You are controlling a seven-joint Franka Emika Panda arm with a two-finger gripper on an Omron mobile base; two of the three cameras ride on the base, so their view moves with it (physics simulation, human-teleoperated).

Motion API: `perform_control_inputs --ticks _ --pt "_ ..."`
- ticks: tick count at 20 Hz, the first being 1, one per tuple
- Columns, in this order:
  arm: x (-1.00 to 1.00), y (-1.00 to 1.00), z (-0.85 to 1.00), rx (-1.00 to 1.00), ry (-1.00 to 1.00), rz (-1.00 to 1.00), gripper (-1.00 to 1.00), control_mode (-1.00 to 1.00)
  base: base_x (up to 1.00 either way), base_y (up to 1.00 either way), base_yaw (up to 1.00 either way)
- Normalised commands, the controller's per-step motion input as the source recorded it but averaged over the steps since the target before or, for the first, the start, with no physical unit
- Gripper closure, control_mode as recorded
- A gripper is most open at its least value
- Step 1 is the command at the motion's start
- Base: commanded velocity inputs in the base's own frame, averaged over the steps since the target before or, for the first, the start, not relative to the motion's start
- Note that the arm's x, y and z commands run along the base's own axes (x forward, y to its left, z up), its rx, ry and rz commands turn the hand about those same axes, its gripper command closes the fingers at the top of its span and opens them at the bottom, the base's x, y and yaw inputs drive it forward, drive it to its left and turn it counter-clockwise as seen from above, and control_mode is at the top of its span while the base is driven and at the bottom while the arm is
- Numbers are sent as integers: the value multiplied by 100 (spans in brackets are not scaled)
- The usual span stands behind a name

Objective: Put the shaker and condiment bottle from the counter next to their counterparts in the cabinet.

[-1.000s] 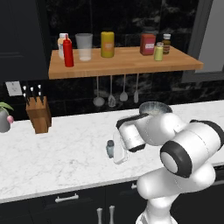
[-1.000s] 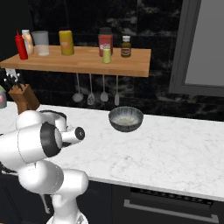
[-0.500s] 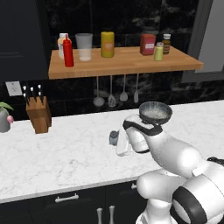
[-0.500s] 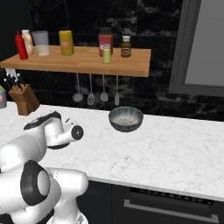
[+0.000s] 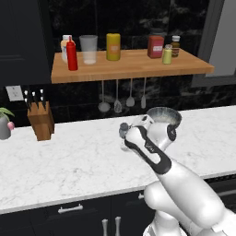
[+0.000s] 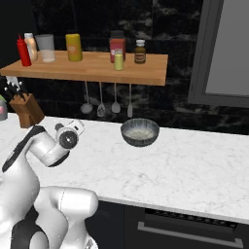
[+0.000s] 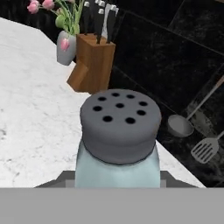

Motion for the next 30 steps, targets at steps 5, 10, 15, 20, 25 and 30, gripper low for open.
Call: perform_control_inputs --ticks 5,10,15,20,25,30 --pt "-32 -37 86 5 0 -32 100 -100 0 0 0" --pt "-50 -48 74 4 0 -32 100 -100 0 0 0" --pt "-59 -52 73 2 0 -30 100 -100 0 0 0" --pt "-59 -53 77 2 0 -28 100 -100 0 0 0" --pt "-64 -47 70 3 0 -25 100 -100 0 0 0" --pt "-54 -37 68 3 -6 -21 100 -100 0 0 0"
